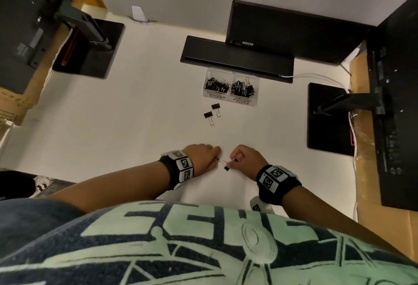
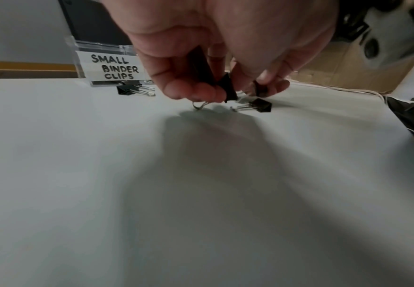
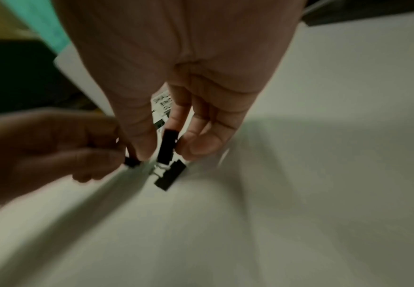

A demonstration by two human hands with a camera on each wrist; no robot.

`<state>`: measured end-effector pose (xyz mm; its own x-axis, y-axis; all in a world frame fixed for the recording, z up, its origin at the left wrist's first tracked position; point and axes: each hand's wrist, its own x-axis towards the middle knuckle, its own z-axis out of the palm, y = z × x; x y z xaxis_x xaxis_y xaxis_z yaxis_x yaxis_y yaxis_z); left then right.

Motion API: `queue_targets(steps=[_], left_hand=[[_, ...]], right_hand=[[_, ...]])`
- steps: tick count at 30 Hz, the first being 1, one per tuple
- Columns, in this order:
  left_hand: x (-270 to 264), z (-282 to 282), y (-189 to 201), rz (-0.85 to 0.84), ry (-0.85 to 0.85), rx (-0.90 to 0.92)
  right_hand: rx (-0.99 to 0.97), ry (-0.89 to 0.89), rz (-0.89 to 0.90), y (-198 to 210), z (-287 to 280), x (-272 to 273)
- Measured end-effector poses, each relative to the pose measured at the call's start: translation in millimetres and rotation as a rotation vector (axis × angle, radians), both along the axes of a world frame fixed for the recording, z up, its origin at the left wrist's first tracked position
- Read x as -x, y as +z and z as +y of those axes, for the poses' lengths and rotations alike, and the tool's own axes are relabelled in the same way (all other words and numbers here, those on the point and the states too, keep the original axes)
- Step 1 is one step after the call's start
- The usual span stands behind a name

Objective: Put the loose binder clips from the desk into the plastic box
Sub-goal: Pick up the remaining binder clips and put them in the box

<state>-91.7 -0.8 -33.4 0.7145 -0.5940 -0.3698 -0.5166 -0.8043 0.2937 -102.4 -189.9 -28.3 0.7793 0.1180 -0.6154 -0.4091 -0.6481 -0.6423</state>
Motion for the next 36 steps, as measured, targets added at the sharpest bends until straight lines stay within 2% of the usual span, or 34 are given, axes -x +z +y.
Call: queue_targets(steps=[5,9,13,16,20,23,26,31,36], left_hand=[[-20.3,4.5,6.4,0.019,0.132,0.103],[-47.1,0.3,17.6,0.047,0.259,0.228],[-82.3,-14.1,36.4,0.029,0.371,0.331],[-110.9,-28.6,49.4,0.020,0.448,0.405],[-148.7,-47.4,58.8,0.023,0.493,0.402],[-166.9,-60.1,62.0,0.030,0.459,0.374],[-177.8,-72.5,66.0,0.052,0.428,0.318],[-190.7,-85.1,73.0,0.077,0.395,0.204],[-182.1,-81.7,55.7,0.069,0.277,0.164]], right_hand=[[0.122,0.174,-0.159,-4.2,9.1,2.8],[0.176,0.352,-0.189,-4.5,15.5,1.3],[0.213,0.389,-0.256,-5.2,13.4,-9.8],[0.195,0.313,-0.270,-3.7,5.3,-26.1],[0.138,0.013,-0.251,5.5,-9.1,-50.7],[0.071,-0.199,-0.254,16.7,-23.9,-70.2],[-0.007,-0.328,-0.299,30.8,-39.9,-89.5],[-0.027,-0.415,-0.366,44.1,-57.1,-126.0],[0.067,-0.299,-0.421,53.8,-50.4,-155.6]])
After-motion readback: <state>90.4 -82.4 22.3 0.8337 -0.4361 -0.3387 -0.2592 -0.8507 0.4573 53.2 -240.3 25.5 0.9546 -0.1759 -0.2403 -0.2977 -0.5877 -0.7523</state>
